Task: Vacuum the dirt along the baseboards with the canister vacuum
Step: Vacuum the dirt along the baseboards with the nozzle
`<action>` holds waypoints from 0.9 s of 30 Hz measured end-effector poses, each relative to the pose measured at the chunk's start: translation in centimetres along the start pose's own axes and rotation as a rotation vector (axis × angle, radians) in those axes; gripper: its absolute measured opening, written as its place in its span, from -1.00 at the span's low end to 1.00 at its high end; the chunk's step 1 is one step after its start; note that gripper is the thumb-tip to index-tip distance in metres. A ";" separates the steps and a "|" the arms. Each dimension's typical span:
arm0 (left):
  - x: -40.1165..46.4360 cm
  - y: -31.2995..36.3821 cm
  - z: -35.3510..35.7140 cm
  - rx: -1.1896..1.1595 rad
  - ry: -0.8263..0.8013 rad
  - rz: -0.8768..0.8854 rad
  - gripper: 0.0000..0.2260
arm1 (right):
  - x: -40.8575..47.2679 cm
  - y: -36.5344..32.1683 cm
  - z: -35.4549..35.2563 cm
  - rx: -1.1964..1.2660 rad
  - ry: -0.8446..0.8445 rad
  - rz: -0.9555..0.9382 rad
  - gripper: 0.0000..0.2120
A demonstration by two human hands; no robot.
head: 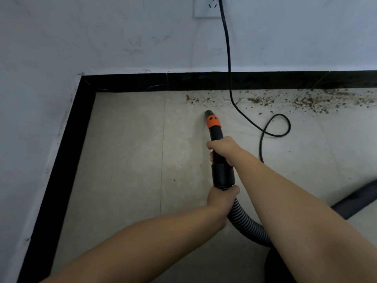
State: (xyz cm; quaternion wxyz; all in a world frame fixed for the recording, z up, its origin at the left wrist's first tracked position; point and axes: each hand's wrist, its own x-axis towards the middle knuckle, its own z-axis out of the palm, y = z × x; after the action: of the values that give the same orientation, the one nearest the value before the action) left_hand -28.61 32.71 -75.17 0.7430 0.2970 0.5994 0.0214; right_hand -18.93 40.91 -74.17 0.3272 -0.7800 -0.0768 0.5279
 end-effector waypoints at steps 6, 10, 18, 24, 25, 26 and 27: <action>-1.6 -2.0 0.3 -0.027 0.050 0.053 -0.71 | -2.2 0.7 0.3 -0.061 -0.116 0.007 -0.83; -4.7 -4.6 3.3 0.041 -0.015 0.199 -0.76 | -5.3 2.7 -4.2 -0.016 -0.118 -0.007 -0.92; -7.3 -6.5 8.7 0.305 -0.314 0.316 -0.70 | -10.2 6.3 -14.4 0.243 0.007 -0.084 -0.85; -4.4 -2.3 10.5 0.519 -0.497 0.300 -0.78 | -8.2 5.7 -17.5 0.393 0.210 -0.119 -0.87; -3.7 -1.6 10.5 0.573 -0.562 0.270 -0.82 | -7.9 5.7 -17.8 0.397 0.233 -0.112 -0.87; -3.0 -0.6 10.4 0.640 -0.657 0.226 -0.83 | -7.6 5.7 -18.1 0.401 0.251 -0.103 -0.88; -2.1 0.7 10.2 0.743 -0.770 0.174 -0.83 | -7.3 5.7 -18.5 0.401 0.265 -0.095 -0.88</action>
State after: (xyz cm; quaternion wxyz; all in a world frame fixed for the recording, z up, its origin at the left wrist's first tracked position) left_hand -19.76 28.21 -71.95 0.7494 0.5746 0.2240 -0.2408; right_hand -7.14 25.14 -67.70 0.5069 -0.7575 0.0366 0.4098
